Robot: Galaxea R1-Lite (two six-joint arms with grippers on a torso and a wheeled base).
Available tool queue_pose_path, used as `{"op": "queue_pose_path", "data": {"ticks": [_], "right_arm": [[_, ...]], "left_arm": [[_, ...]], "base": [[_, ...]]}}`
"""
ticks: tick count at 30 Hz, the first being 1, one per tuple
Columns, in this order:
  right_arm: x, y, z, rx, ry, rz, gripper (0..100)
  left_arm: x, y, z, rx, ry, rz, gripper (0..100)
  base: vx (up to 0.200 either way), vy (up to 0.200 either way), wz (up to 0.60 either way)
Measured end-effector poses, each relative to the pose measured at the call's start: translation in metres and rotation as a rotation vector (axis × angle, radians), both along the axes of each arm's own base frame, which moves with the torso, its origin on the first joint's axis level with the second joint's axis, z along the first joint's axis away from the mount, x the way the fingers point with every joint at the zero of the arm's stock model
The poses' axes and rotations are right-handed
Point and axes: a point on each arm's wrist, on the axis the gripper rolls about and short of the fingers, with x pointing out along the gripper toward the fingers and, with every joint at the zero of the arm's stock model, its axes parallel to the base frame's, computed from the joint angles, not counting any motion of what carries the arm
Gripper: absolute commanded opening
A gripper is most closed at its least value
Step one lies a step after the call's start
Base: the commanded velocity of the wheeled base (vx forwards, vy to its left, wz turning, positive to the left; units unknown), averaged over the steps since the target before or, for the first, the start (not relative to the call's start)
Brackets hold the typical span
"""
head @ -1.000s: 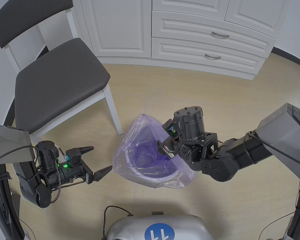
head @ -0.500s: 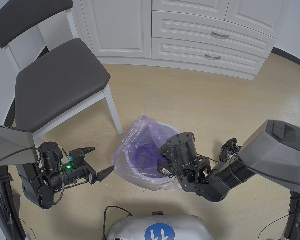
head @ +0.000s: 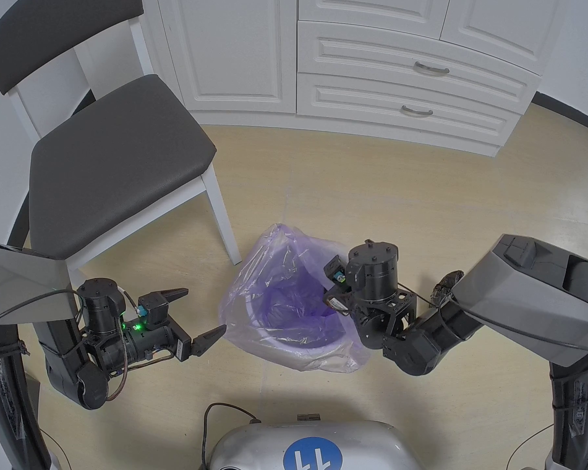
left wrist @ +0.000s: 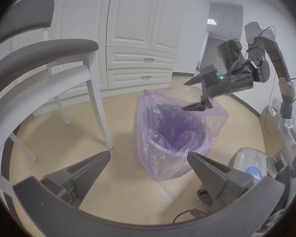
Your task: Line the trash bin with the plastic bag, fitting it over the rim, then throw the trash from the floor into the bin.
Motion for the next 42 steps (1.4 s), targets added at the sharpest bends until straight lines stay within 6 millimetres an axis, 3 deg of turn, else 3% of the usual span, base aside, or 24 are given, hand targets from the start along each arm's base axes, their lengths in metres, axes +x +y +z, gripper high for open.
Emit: {"op": "queue_pose_path", "data": {"ticks": [14,29,42], "right_arm": [[0.060,-0.037,0.020,0.047,-0.116,-0.132,100],[0.098,-0.060,0.004,0.120,-0.155,-0.209,100],[0.120,-0.080,-0.012,0.156,-0.162,-0.267,100]], "left_arm": [[0.012,-0.008,-0.004,0.008,-0.016,0.079,100],[0.028,-0.032,-0.001,-0.081,-0.021,0.213,100],[0.036,-0.038,0.000,-0.108,-0.037,0.261,100]], "base": [[0.000,0.000,0.00],[0.000,0.000,0.00],[0.000,0.000,0.00]]}}
